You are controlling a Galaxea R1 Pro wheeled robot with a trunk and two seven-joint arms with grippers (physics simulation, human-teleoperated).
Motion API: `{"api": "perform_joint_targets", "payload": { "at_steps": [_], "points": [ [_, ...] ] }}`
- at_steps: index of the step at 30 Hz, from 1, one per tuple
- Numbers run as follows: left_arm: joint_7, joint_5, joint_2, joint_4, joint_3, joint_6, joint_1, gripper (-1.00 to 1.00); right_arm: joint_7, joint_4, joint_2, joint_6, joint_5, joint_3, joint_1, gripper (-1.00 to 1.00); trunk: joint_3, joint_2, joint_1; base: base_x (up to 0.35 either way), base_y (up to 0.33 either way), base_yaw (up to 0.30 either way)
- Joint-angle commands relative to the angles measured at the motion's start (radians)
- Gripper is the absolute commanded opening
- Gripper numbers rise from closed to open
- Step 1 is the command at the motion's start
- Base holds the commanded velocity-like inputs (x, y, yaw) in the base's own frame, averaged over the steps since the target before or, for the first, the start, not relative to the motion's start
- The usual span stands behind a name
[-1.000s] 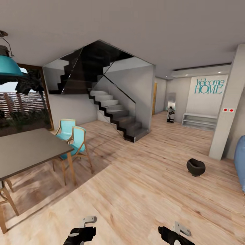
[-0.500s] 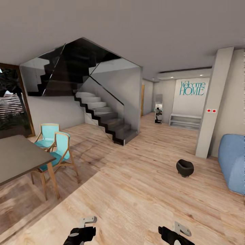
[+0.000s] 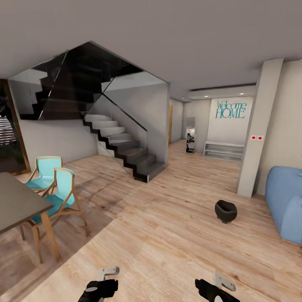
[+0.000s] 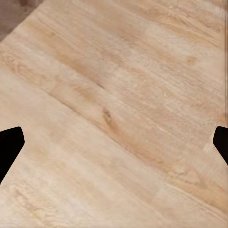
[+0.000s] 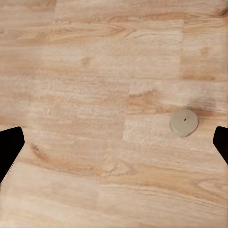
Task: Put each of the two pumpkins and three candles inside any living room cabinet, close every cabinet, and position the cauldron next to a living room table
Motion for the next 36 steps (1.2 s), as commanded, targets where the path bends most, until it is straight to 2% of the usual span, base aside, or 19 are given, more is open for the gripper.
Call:
{"api": "perform_joint_targets", "payload": {
  "at_steps": [1,9,18,36],
  "points": [
    [0.010,0.009,0.001,-0.002,-0.007,0.004,-0.001,1.00,-0.008,-0.002,-0.001,0.003,-0.008,0.004,-0.001,1.00,0.000,-0.001,0.001,0.328,0.000,-0.186],
    [0.010,0.009,0.001,-0.002,-0.007,0.003,-0.001,1.00,-0.008,-0.002,-0.001,0.004,-0.008,0.004,-0.001,1.00,0.009,-0.001,0.001,0.329,0.000,-0.197],
    [0.011,0.009,0.001,-0.002,-0.007,0.002,-0.001,1.00,-0.008,-0.002,-0.001,0.004,-0.008,0.004,-0.001,1.00,0.011,-0.001,0.001,0.323,-0.022,-0.051],
    [0.012,0.009,0.001,-0.002,-0.008,0.002,-0.001,1.00,-0.009,-0.002,-0.001,0.003,-0.009,0.004,-0.001,1.00,0.028,-0.001,0.001,0.251,-0.208,-0.168]
  ]
}}
